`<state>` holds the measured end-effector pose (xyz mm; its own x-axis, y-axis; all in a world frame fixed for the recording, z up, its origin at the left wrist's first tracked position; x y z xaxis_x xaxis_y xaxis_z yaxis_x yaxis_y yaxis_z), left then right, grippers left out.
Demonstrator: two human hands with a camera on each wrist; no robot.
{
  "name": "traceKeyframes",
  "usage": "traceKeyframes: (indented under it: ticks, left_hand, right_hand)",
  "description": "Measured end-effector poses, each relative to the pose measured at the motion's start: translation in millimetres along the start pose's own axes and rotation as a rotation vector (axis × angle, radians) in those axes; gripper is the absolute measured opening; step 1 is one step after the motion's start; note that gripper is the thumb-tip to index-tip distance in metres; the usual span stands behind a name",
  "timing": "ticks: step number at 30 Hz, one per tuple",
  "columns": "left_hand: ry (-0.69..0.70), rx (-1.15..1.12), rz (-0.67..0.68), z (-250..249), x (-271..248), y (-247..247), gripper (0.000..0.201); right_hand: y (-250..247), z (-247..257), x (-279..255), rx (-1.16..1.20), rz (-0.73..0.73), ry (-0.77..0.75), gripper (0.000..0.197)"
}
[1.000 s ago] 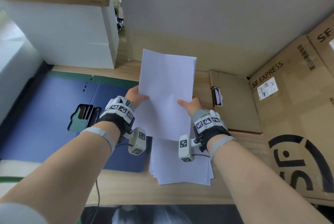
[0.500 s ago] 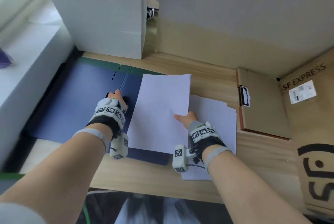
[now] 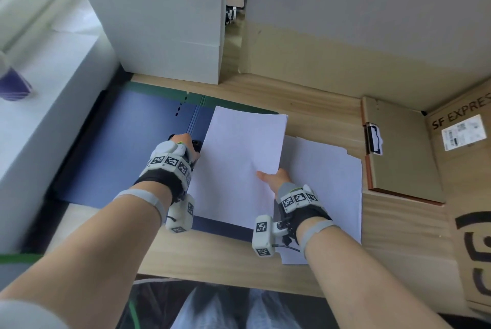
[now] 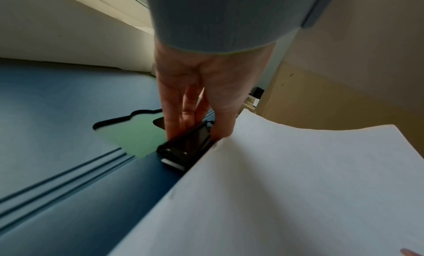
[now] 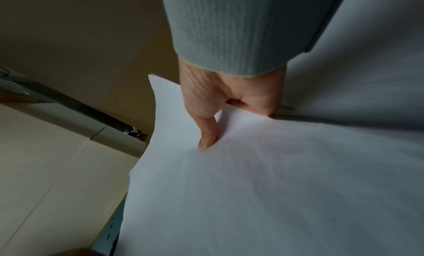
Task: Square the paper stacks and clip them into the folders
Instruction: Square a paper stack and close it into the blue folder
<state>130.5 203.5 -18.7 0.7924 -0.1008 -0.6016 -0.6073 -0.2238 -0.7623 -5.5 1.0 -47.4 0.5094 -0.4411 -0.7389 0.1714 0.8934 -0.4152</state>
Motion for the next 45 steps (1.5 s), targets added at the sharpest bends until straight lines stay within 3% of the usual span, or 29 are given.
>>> traceKeyframes:
  ticks: [6,17,25,31,34,37,41,45]
  left_hand:
    - [0.028,0.056,0.049,1.4,-2.0,-10.9,0.042]
    - [0.034,0.012,0.076,-0.5,-0.6,-8.8,0.044]
    - [0.001,0.031,0.079,-6.2,-4.3,-10.3,0.039]
    - [-0.035,0.002,0.048,-11.7,-11.2,-7.0,0.031]
    - [-0.033,-0.005,0.026,-15.8,-13.1,-5.1,0.033]
    - [-0.037,-0.005,0.01,-17.3,-14.8,-6.8,0.033]
    - [-0.034,0.005,0.026,-17.8,-14.9,-10.9,0.032]
    - [-0.011,-0.006,0.011,-18.5,-12.4,-13.0,0.021]
  right_hand:
    - [6.2,3.4,3.2,-0.032,-0.011,0.004,0.071]
    - [7.8,26.9,-5.5,-0.134,-0.04,-0.042,0.061]
    - [3.6,31.1,-11.9,-0.197,-0.029,-0.078,0.051]
    - [5.6,30.4,-7.9,-0.188,0.001,-0.067,0.059]
    - [1.1,31.6,-6.7,-0.166,0.005,-0.094,0.051]
    - [-8.4,29.6,-1.1,-0.117,-0.056,-0.123,0.044]
    - [-26.9,27.1,2.3,-0.136,-0.168,-0.072,0.055]
    - [-31.0,28.4,6.0,-0.167,-0.133,-0.085,0.049]
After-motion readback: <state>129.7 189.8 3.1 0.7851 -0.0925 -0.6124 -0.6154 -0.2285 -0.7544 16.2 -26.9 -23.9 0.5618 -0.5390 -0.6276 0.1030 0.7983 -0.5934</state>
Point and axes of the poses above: each hand's wrist, its own x-axis towards the middle knuckle, its own y-axis out of the palm, z = x × y, the point moved 2 cm from there along x, towards the middle knuckle, and after that the axes turned 7 degrees about -x, right-handed, at the moved point
